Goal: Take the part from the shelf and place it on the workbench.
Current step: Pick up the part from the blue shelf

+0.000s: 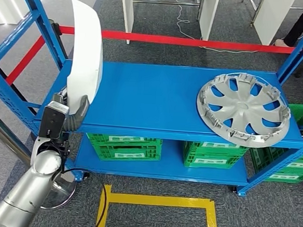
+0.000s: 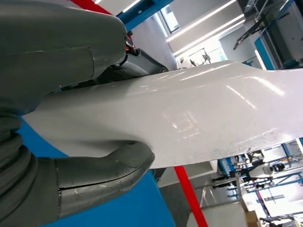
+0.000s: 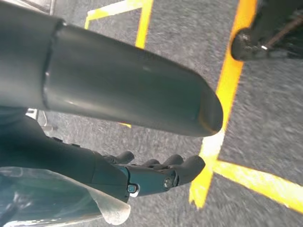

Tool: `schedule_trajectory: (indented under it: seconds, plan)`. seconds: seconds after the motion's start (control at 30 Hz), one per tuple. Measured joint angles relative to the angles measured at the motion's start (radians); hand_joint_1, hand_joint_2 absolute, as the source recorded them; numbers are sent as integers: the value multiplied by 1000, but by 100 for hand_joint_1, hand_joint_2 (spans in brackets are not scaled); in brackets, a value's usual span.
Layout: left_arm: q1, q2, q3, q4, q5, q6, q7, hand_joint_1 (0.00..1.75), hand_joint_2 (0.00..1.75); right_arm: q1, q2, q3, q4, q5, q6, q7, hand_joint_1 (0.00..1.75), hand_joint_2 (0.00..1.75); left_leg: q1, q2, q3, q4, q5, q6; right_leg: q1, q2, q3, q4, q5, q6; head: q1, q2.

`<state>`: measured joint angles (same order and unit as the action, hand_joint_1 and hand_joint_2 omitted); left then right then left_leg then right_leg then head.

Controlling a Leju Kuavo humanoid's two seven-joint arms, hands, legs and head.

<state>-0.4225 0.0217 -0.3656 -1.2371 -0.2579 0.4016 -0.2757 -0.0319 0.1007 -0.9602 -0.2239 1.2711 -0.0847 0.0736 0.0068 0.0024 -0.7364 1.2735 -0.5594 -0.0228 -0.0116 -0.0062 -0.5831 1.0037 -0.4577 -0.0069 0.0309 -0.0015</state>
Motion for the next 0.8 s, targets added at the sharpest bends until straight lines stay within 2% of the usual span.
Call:
schedule_trajectory:
  seconds: [0.03, 0.07, 0.1, 0.17, 0.2, 0.23, 0.3, 0.33, 0.37, 0.4, 0.47, 0.5, 0.53, 0.57, 0.6, 0.63, 0.67, 0.7, 0.73, 0.77, 0.8]
  plan:
    - [0, 1, 0, 1, 0, -1, 0, 175, 175, 0, 0, -1, 0, 0, 0, 0, 0, 0, 0, 0, 12, 21, -1, 1, 1, 0, -16, 1, 12, 1, 0, 0]
    - [0, 1, -1, 2, 0, -2, 0, 175, 175, 1, 0, -2, 0, 0, 0, 1, 0, 0, -1, 0, 41, 7, 15, 4, 3, 0, -32, 2, 23, 1, 0, 0]
    - [0, 1, -1, 2, 0, -3, 0, 175, 175, 0, 0, -3, 0, 0, 1, 1, 0, 0, -2, 0, 86, -41, 36, 11, 5, 0, -46, 2, 35, 2, 0, 0]
    - [-4, 2, -1, 2, 2, -5, 0, 175, 175, 0, 2, -4, 0, 1, 1, 3, 0, 0, -7, 1, 191, -184, 44, 29, 8, 1, -65, 3, 56, 6, 1, 0]
    - [-6, 2, -1, 2, 4, -6, 0, 175, 175, 0, 4, -4, 0, 3, 1, 4, 0, 0, -11, 1, 225, -237, 39, 36, 8, 0, -69, 2, 65, 10, 1, 0]
    - [-8, 3, 0, 2, 5, -7, 0, 175, 175, 0, 5, -4, 0, 4, 0, 4, 0, 0, -15, 2, 241, -268, 31, 41, 7, 0, -72, 0, 74, 16, 0, 0]
    - [-11, 5, 0, 2, 7, -8, 0, 175, 175, 0, 5, -5, 0, 7, 1, 6, 0, 0, -17, 2, 236, -282, 46, 49, 3, -1, -74, -6, 90, 30, -4, 0]
    - [-12, 5, 0, 2, 8, -8, 0, 175, 175, 1, 5, -5, 0, 8, 1, 6, 0, 0, -15, 3, 231, -287, 59, 55, 2, 0, -80, -3, 83, 36, -6, 0]
    - [-14, 5, 0, 2, 8, -9, 0, 175, 175, 1, 5, -5, 0, 9, 1, 7, 0, 0, -13, 4, 222, -293, 73, 61, 1, 2, -90, 15, 58, 42, -4, 0]
    - [-15, 5, 0, 2, 9, -10, 0, 175, 175, 2, 5, -5, 0, 11, 1, 8, 0, 0, -10, 5, 211, -297, 88, 66, 0, 4, -107, 56, 13, 47, -3, 0]
    - [-15, 6, 1, 2, 9, -12, 0, 175, 175, 2, 5, -5, 0, 13, 1, 9, 0, 0, -9, 5, 178, -297, 115, 70, -2, 5, -145, 186, -88, 57, 0, 0]
    - [-14, 6, 1, 2, 10, -12, 0, 175, 175, 1, 5, -5, 0, 13, 2, 9, 0, 0, -9, 6, 160, -296, 128, 69, -4, 5, -155, 247, -116, 62, 1, 0]
    - [-12, 7, 1, 2, 10, -12, 0, 175, 175, 1, 5, -5, 0, 13, 2, 9, 0, 0, -8, 6, 142, -295, 140, 67, -5, 5, -151, 281, -118, 66, 1, 0]
    - [-11, 7, 2, 2, 11, -12, 0, 175, 175, 1, 4, -5, 0, 14, 2, 10, 0, 0, -7, 6, 125, -293, 152, 63, -7, 4, -130, 282, -101, 69, 1, 0]
    - [-10, 8, 2, 2, 12, -11, 0, 175, 175, 1, 4, -5, 0, 15, 2, 10, 0, 0, -5, 6, 109, -291, 163, 59, -9, 4, -90, 247, -75, 71, 1, 0]
    - [-10, 8, 3, 2, 14, -11, 0, 175, 175, 0, 3, -5, 0, 16, 2, 10, 0, 0, -3, 6, 95, -286, 173, 53, -12, 4, -35, 185, -59, 74, 2, 0]
    - [-11, 9, 4, 1, 16, -9, 0, 175, 175, -1, 3, -5, 0, 17, 2, 11, 0, 0, -2, 6, 82, -279, 181, 46, -12, 6, 25, 109, -60, 75, 2, 0]
    - [-14, 10, 6, 1, 17, -8, 0, 175, 175, -3, 3, -4, 0, 18, 2, 11, 0, 0, -3, 6, 72, -272, 188, 40, -12, 7, 69, 48, -71, 71, 3, 0]
    - [-16, 10, 7, 0, 18, -8, 0, 175, 175, -5, 3, -4, 0, 18, 3, 11, 0, 0, -5, 6, 66, -267, 195, 33, -12, 8, 93, 8, -86, 64, 4, 0]
    - [-18, 11, 8, 0, 20, -7, 0, 175, 175, -5, 3, -4, 0, 18, 3, 11, 0, 0, -5, 6, 63, -266, 203, 28, -9, 9, 99, -8, -95, 54, 4, 0]
    - [-19, 12, 8, 0, 22, -7, 0, 175, 175, -4, 3, -4, 0, 18, 4, 11, 0, 0, -4, 5, 61, -266, 210, 22, -9, 7, 89, -7, -92, 41, 5, 0]
